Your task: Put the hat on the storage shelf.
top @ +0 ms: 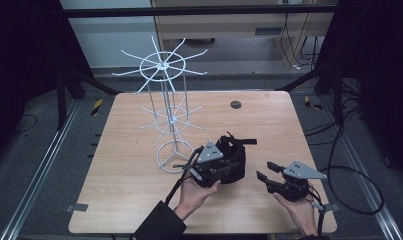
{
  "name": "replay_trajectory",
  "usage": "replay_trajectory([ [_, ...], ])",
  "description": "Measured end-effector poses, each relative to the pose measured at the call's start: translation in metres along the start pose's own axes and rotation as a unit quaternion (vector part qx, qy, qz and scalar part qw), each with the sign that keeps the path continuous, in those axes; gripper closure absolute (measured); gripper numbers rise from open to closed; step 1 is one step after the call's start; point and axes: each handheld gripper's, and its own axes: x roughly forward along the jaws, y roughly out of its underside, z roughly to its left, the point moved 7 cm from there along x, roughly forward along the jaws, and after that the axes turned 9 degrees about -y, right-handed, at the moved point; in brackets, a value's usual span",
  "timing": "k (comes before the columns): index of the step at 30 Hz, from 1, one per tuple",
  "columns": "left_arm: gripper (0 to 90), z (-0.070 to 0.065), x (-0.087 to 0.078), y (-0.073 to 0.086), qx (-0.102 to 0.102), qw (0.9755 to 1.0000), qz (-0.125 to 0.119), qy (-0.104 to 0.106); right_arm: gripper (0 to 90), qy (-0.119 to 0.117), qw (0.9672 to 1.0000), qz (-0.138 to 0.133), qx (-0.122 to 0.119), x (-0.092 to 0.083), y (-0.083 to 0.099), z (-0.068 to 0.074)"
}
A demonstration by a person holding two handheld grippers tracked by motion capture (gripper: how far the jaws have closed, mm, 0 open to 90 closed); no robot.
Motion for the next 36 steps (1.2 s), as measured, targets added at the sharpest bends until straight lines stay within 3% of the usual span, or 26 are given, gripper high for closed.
replay_trajectory([
  [4, 83.6, 0.0, -0.005, -0.014, 0.002, 0.9999, -0.013, -0.008, 45.0, -0.013, 0.9999, -0.009, 0.001, 0.002, 0.001, 0.003],
  [9, 83.6, 0.0, -0.005, -0.027, 0.001, 0.9997, -0.019, -0.013, 43.1, -0.022, 0.9989, -0.027, -0.032, 0.008, -0.002, 0.011],
  [16, 83.6, -0.003, 0.003, -0.027, -0.008, 0.9999, -0.013, -0.006, 41.0, -0.033, 0.9966, -0.045, -0.06, 0.015, -0.009, 0.02],
  [20, 83.5, -0.009, 0.007, -0.026, -0.007, 0.9999, -0.009, 0.005, 42.8, -0.052, 0.9945, -0.059, -0.069, 0.019, -0.013, 0.027],
  [24, 83.5, -0.012, 0.009, -0.025, -0.006, 0.9999, -0.006, 0.008, 49.7, -0.062, 0.9934, -0.064, -0.073, 0.02, -0.014, 0.029],
  [25, 83.5, -0.013, 0.009, -0.026, -0.007, 0.9999, -0.006, 0.012, 58.7, -0.068, 0.9924, -0.067, -0.077, 0.021, -0.014, 0.031],
  [26, 83.5, -0.013, 0.009, -0.026, -0.007, 0.9999, -0.006, 0.012, 58.7, -0.068, 0.9924, -0.067, -0.077, 0.021, -0.014, 0.031],
  [27, 83.5, -0.012, 0.01, -0.026, -0.007, 0.9999, -0.003, 0.014, 67.8, -0.068, 0.9917, -0.066, -0.087, 0.02, -0.015, 0.032],
  [29, 83.5, -0.012, 0.01, -0.026, -0.006, 0.9999, -0.001, 0.014, 73.2, -0.068, 0.9917, -0.064, -0.088, 0.02, -0.016, 0.032],
  [31, 83.3, -0.011, 0.01, -0.025, -0.007, 0.9999, 0.001, 0.016, 87.8, -0.072, 0.9928, -0.06, -0.074, 0.017, -0.017, 0.03],
  [36, 82.9, -0.011, 0.01, -0.026, -0.014, 0.9996, 0.002, 0.025, 89.8, -0.071, 0.9933, -0.051, -0.076, 0.013, -0.018, 0.03],
])
